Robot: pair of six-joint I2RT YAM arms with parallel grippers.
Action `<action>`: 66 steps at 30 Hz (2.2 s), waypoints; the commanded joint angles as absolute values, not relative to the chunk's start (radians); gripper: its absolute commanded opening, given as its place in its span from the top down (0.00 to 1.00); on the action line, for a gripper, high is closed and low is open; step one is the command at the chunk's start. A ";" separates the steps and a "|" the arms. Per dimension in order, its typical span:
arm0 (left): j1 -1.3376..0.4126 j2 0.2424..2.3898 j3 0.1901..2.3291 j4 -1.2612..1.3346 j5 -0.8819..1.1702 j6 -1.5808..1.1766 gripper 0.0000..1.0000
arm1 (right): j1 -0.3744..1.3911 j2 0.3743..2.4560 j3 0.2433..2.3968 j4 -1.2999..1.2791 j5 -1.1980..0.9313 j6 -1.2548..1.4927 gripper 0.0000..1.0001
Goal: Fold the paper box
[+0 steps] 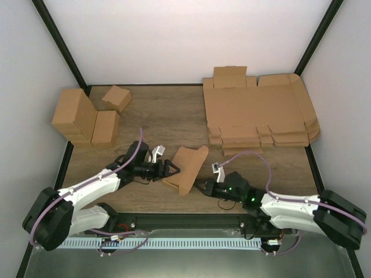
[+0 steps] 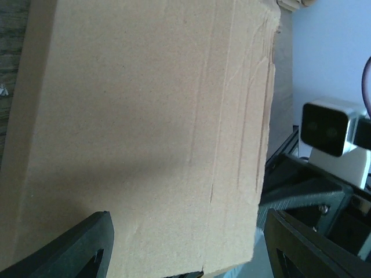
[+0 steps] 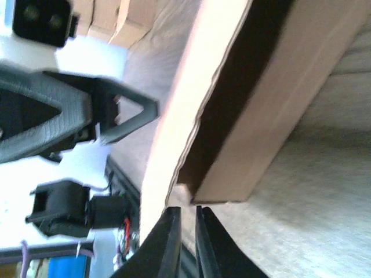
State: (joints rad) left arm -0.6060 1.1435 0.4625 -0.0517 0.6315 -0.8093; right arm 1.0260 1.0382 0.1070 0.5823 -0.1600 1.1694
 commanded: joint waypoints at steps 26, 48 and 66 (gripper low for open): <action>-0.724 1.562 0.750 -0.451 0.184 -0.443 0.29 | 0.748 0.948 0.400 -0.048 -0.084 0.689 0.15; -0.933 1.193 0.666 -0.527 0.087 -0.684 0.17 | 0.513 1.453 0.831 -0.069 -0.438 0.204 0.25; -0.892 1.056 0.369 -0.103 0.231 -0.966 0.60 | 0.502 1.768 0.963 -0.075 -0.720 0.142 0.51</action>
State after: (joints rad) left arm -0.9222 1.0409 0.3756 -0.2527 0.1886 -0.9295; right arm 0.5072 1.7939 0.9905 -0.0734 -0.6521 0.1589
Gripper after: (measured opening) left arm 0.418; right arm 0.504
